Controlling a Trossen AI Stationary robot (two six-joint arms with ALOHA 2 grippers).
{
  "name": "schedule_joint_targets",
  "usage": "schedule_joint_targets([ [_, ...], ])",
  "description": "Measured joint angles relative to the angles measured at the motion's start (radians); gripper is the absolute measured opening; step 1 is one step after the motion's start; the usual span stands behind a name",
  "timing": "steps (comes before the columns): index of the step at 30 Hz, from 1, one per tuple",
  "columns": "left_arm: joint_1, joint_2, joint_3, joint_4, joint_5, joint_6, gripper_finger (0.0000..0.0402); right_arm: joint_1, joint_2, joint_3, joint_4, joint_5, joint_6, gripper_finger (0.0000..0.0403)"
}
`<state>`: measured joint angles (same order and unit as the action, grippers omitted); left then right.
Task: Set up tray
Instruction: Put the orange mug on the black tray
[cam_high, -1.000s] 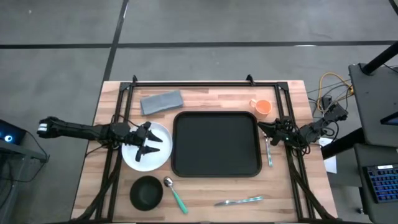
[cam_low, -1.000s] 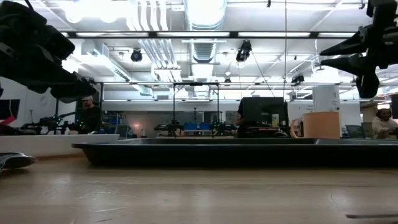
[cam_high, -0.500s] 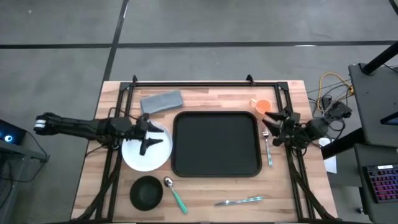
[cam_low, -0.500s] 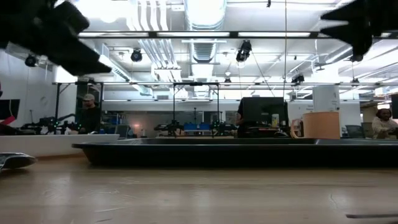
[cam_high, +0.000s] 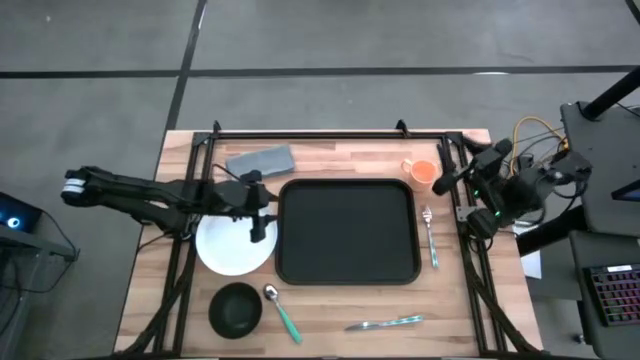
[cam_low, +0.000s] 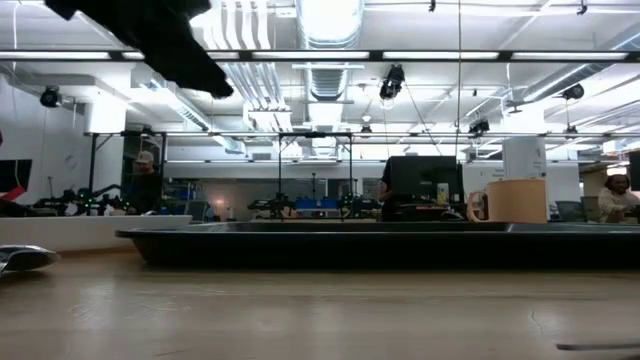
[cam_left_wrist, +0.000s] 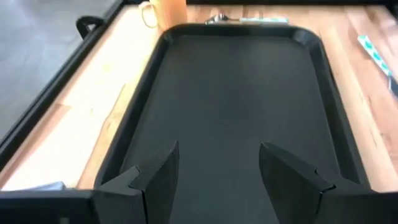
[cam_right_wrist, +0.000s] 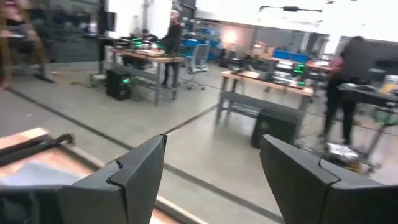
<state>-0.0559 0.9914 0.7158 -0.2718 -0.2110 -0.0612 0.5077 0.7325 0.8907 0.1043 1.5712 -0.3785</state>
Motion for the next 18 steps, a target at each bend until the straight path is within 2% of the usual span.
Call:
schedule_joint_targets([
  [5, 0.0, 0.09, 0.027, 0.012, 0.0, 0.0, 0.0201, -0.07, 0.024, 0.089, -0.005, 0.0, -0.157, 0.0247],
  [8, 0.0, 0.121, 0.044, 0.059, 0.002, 0.0, 0.0201, -0.123, 0.022, 0.122, -0.003, -0.007, -0.305, 0.0241],
  [11, 0.0, 0.141, 0.06, 0.063, 0.002, 0.0, 0.0201, -0.147, 0.008, 0.13, -0.055, -0.094, -0.399, 0.0232],
  [14, 0.0, 0.142, 0.061, 0.06, 0.003, 0.0, 0.0201, -0.154, -0.015, 0.117, -0.175, -0.227, -0.363, 0.0223],
  [16, 0.0, 0.14, 0.064, 0.062, 0.003, -0.001, 0.0201, -0.183, -0.024, 0.117, -0.29, -0.308, -0.273, 0.0217],
  [18, -0.002, 0.138, 0.064, 0.061, 0.003, -0.004, 0.0201, -0.231, -0.024, 0.131, -0.436, -0.344, -0.143, 0.0211],
])
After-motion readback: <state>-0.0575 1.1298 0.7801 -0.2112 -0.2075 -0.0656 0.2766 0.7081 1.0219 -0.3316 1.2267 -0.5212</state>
